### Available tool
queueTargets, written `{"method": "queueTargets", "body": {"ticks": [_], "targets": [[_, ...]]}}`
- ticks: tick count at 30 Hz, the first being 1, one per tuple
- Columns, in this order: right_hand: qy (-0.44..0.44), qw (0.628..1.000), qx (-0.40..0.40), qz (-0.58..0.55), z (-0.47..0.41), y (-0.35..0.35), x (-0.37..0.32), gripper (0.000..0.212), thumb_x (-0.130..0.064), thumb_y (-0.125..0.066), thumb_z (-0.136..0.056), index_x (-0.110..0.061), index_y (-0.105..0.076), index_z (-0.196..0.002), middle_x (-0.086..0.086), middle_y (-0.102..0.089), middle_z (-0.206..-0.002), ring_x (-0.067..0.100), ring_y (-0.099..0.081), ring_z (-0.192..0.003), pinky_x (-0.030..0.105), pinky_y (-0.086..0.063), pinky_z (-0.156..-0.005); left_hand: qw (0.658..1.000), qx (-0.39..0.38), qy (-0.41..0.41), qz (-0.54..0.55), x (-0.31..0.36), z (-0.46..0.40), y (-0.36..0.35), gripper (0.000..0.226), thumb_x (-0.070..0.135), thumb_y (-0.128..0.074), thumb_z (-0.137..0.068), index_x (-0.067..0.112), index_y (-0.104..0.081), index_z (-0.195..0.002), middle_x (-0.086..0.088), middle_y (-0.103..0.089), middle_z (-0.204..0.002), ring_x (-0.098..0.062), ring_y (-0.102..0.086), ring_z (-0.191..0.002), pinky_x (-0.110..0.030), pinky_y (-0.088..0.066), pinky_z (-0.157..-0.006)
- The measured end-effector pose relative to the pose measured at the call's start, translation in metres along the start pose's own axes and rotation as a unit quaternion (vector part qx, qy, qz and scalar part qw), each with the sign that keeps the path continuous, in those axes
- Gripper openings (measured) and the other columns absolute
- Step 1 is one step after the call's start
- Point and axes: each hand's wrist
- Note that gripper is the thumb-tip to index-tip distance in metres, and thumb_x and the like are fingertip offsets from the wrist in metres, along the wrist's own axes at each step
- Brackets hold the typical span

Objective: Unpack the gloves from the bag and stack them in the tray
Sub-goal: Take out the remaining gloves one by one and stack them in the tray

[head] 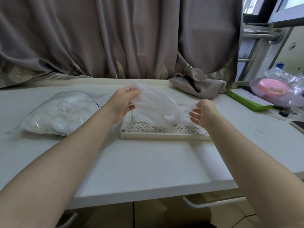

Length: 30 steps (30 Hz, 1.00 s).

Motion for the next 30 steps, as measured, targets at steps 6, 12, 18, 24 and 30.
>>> {"method": "queueTargets", "body": {"ticks": [6,12,18,24,30], "targets": [[0.296,0.923,-0.138,0.203,0.02,-0.013,-0.004,0.029,-0.026,-0.057,-0.092,-0.008,-0.06,-0.115,-0.005,-0.058,-0.102,0.006,-0.053,-0.092,0.017,-0.04,-0.07,0.998,-0.05,-0.023,-0.04,0.021,-0.002,-0.029,0.012,0.01,-0.044,-0.094,0.007,-0.056,-0.091,-0.001,-0.061,-0.079,-0.014,-0.06,-0.073,-0.024,-0.05,-0.067],[0.328,0.855,-0.265,0.303,0.032,-0.031,-0.001,0.021,-0.011,-0.059,-0.091,-0.002,-0.065,-0.109,0.01,-0.07,-0.101,0.023,-0.066,-0.089,0.034,-0.053,-0.081,0.995,-0.049,-0.051,-0.071,0.027,-0.003,-0.036,0.021,0.014,-0.043,-0.099,0.009,-0.059,-0.088,-0.004,-0.062,-0.082,-0.012,-0.061,-0.072,-0.021,-0.053,-0.063],[0.311,0.868,-0.186,0.338,0.014,-0.008,-0.009,0.034,-0.025,-0.056,-0.094,0.007,-0.061,-0.083,0.005,-0.05,-0.062,0.011,-0.042,-0.048,0.019,-0.03,-0.047,0.991,0.038,-0.051,-0.119,0.025,-0.016,-0.016,0.021,0.024,-0.043,-0.1,0.013,-0.057,-0.088,-0.008,-0.065,-0.092,-0.019,-0.062,-0.082,-0.037,-0.053,-0.083],[0.303,0.882,-0.117,0.342,-0.019,0.005,-0.016,0.029,-0.024,-0.059,-0.091,0.004,-0.063,-0.085,0.007,-0.05,-0.069,0.017,-0.042,-0.063,0.026,-0.033,-0.057,0.98,0.09,-0.06,-0.167,0.009,-0.042,-0.019,0.008,0.02,-0.053,-0.095,0.014,-0.056,-0.091,-0.001,-0.062,-0.086,-0.017,-0.058,-0.081,-0.028,-0.051,-0.074],[0.372,0.869,0.037,0.324,-0.063,0.008,-0.027,0.011,-0.017,-0.059,-0.088,-0.013,-0.068,-0.091,0.002,-0.064,-0.081,0.017,-0.055,-0.079,0.029,-0.044,-0.068,0.961,0.09,-0.107,-0.24,0.002,-0.078,-0.038,0.02,0.012,-0.055,-0.092,0.022,-0.053,-0.076,0.005,-0.057,-0.073,-0.008,-0.05,-0.066,-0.017,-0.04,-0.061]]}}
Point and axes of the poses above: each hand's wrist, its own z-axis away from the middle knuckle, its own y-axis out of the back of the hand, x = y × z
